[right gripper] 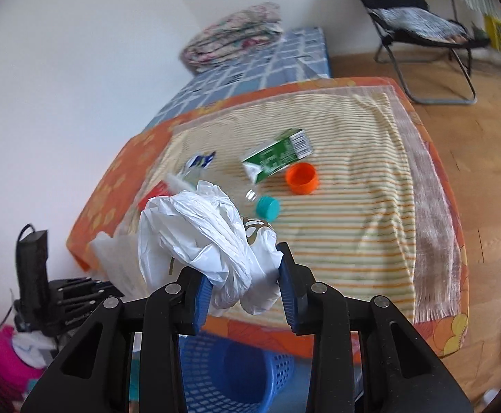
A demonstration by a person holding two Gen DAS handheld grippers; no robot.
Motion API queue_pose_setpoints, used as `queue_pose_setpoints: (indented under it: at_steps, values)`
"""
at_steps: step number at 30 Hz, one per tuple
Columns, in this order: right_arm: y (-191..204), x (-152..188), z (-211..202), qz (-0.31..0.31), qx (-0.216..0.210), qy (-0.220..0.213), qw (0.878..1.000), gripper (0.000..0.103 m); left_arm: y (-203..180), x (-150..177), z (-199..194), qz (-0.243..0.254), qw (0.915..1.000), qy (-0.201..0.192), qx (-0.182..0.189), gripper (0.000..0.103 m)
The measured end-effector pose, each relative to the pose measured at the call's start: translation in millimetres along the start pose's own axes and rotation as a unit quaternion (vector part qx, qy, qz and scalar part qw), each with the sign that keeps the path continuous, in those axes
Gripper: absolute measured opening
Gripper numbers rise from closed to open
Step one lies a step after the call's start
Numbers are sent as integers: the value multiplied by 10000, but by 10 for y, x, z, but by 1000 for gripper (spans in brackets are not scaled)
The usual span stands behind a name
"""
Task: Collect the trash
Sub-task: 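Carry both bags down toward the blue basket with both tools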
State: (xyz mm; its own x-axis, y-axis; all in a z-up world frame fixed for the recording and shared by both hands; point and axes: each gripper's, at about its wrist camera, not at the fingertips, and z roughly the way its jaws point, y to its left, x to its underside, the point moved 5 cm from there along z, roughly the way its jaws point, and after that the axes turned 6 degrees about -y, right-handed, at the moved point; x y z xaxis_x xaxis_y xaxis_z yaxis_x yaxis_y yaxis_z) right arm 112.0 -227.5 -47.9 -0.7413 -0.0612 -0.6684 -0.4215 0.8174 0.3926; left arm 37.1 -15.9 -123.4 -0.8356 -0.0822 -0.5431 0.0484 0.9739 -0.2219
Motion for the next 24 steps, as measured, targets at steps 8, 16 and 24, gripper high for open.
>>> queue_pose_setpoints:
  at_steps: [8, 16, 24]
  values:
    - [365, 548, -63, -566, -197, 284, 9978, 33, -66, 521, 103, 13, 9993, 383, 44, 4]
    - [545, 993, 34, -1065, -112, 591, 9925, 33, -7, 885, 329, -54, 9964, 831, -155, 4]
    - [597, 1292, 231, -1374, 24, 983, 9856, 33, 151, 1075, 533, -322, 9927, 1114, -343, 4]
